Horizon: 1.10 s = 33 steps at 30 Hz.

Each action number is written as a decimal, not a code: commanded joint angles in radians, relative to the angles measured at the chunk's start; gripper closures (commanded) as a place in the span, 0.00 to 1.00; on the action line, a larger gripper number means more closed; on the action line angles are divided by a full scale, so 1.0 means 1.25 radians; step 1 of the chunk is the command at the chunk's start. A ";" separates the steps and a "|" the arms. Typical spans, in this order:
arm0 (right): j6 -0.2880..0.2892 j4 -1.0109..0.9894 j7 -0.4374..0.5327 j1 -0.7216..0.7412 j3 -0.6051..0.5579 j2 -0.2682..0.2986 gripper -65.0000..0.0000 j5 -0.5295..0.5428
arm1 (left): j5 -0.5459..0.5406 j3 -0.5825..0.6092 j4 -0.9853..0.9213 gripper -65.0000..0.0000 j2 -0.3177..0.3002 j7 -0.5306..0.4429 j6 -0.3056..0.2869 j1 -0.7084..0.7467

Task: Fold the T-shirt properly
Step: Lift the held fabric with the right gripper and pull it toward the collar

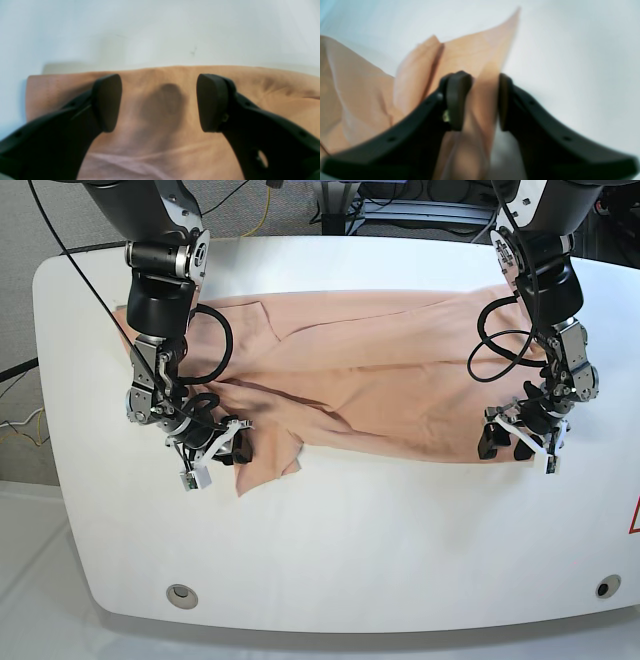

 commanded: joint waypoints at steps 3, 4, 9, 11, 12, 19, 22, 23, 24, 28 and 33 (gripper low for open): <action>0.012 0.015 0.015 0.017 0.003 -0.001 0.93 0.005 | -0.010 0.001 0.012 0.31 -0.014 -0.021 -0.004 -0.017; 0.012 0.016 0.015 0.018 0.002 -0.001 0.95 0.003 | -0.010 0.000 0.013 0.31 -0.014 -0.020 -0.004 -0.017; 0.013 0.046 0.006 0.013 0.003 0.000 1.00 -0.010 | -0.011 0.000 0.019 0.32 -0.013 -0.016 -0.004 -0.017; 0.013 0.064 -0.001 0.013 0.004 0.000 1.00 -0.011 | -0.011 0.001 0.021 0.31 -0.013 -0.016 -0.004 -0.016; 0.013 0.075 -0.007 0.012 0.005 0.000 1.00 -0.012 | -0.011 0.000 0.021 0.31 -0.013 -0.016 -0.004 -0.015; 0.013 0.197 -0.114 0.006 0.013 -0.019 1.00 -0.029 | -0.006 0.000 0.021 0.32 -0.012 -0.008 -0.004 -0.014; 0.013 0.234 -0.153 0.004 0.020 -0.028 1.00 -0.030 | -0.007 0.001 0.021 0.32 -0.012 -0.004 -0.004 -0.013; 0.013 0.245 -0.165 0.003 0.023 -0.032 1.00 -0.030 | -0.006 0.001 0.021 0.32 -0.012 -0.003 -0.004 -0.013; 0.013 0.256 -0.175 0.002 0.023 -0.035 1.00 -0.029 | -0.006 0.000 0.022 0.33 -0.012 -0.003 -0.004 -0.013; 0.013 0.306 -0.219 -0.003 0.019 -0.045 1.00 -0.024 | -0.004 0.000 0.022 0.35 -0.011 0.000 -0.004 -0.015; 0.013 0.412 -0.307 -0.022 0.003 -0.063 1.00 -0.017 | -0.004 0.000 0.018 0.33 -0.009 0.003 -0.004 -0.013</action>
